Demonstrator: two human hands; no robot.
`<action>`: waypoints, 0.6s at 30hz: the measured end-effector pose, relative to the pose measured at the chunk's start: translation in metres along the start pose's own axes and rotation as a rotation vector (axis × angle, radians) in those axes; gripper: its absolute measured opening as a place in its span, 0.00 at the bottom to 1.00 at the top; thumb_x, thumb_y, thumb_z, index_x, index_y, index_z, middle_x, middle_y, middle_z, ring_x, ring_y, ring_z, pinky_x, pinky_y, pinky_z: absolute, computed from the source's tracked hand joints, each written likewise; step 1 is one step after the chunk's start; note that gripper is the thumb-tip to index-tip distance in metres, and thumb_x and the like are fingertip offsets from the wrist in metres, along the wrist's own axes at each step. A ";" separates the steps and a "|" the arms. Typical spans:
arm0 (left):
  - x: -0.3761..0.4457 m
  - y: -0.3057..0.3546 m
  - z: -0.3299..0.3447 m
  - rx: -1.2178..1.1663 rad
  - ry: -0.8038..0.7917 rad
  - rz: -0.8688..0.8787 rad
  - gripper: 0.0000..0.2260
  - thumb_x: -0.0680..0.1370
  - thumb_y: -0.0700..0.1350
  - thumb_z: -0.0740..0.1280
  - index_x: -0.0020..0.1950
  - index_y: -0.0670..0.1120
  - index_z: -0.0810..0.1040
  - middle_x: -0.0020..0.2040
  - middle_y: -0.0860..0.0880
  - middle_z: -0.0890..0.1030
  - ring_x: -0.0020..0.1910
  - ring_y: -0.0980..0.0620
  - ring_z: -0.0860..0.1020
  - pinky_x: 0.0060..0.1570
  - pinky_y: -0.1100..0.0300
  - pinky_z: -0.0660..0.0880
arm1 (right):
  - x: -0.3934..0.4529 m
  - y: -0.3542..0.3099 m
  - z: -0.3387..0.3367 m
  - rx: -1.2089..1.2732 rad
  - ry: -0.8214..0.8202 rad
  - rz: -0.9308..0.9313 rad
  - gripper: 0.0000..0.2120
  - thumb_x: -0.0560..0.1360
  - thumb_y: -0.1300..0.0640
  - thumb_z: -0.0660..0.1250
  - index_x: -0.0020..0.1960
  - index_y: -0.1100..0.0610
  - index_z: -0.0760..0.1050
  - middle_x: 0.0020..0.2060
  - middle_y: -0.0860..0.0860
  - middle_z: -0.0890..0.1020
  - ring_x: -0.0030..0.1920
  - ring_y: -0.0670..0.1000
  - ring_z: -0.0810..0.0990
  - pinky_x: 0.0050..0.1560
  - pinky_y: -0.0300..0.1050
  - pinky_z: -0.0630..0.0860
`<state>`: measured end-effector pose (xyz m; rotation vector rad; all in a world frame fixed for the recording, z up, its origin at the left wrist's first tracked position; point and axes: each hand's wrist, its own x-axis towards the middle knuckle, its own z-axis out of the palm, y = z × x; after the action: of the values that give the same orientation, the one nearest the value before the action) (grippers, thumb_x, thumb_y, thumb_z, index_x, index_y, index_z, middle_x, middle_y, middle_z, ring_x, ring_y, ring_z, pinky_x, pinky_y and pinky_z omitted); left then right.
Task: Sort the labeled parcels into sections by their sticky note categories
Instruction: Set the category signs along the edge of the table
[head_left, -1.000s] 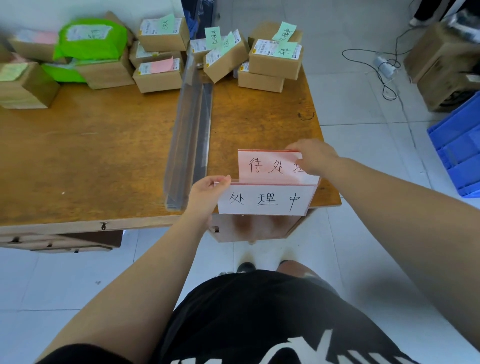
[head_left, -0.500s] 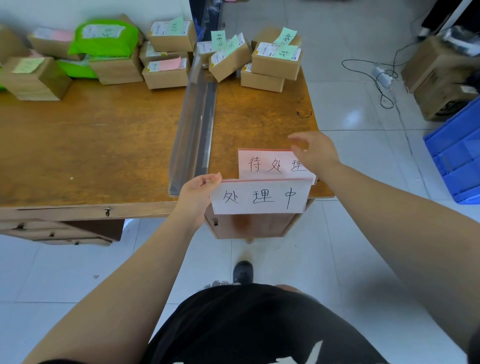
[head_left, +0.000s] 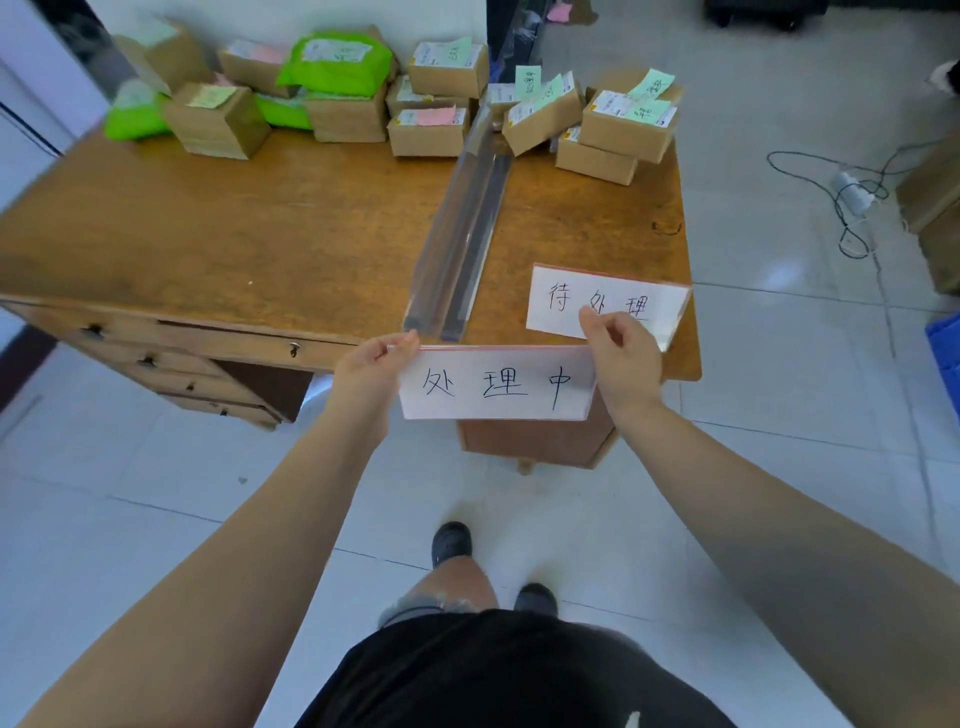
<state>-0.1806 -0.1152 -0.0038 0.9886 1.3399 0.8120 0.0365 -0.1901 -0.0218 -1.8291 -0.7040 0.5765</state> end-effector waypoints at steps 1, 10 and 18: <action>-0.003 0.000 -0.010 -0.020 0.021 0.002 0.05 0.77 0.44 0.67 0.41 0.48 0.78 0.43 0.45 0.78 0.43 0.50 0.76 0.51 0.58 0.73 | -0.006 -0.001 0.007 0.007 0.010 -0.009 0.14 0.76 0.49 0.66 0.37 0.57 0.71 0.35 0.49 0.74 0.37 0.46 0.71 0.38 0.37 0.65; 0.010 0.009 -0.119 -0.058 0.123 0.041 0.06 0.77 0.46 0.67 0.41 0.47 0.77 0.37 0.47 0.75 0.34 0.52 0.72 0.30 0.68 0.71 | -0.058 -0.037 0.094 0.046 -0.105 -0.152 0.10 0.73 0.54 0.71 0.40 0.59 0.73 0.31 0.46 0.75 0.32 0.42 0.71 0.33 0.29 0.68; 0.067 0.047 -0.239 0.009 0.151 0.108 0.08 0.76 0.49 0.68 0.40 0.47 0.78 0.39 0.49 0.78 0.37 0.54 0.76 0.41 0.65 0.74 | -0.077 -0.088 0.217 -0.038 -0.242 -0.268 0.13 0.73 0.54 0.71 0.56 0.54 0.75 0.36 0.49 0.74 0.36 0.45 0.71 0.36 0.33 0.66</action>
<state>-0.4088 -0.0100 0.0212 1.0296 1.4295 0.9791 -0.1823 -0.0771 -0.0078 -1.6787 -1.1101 0.6142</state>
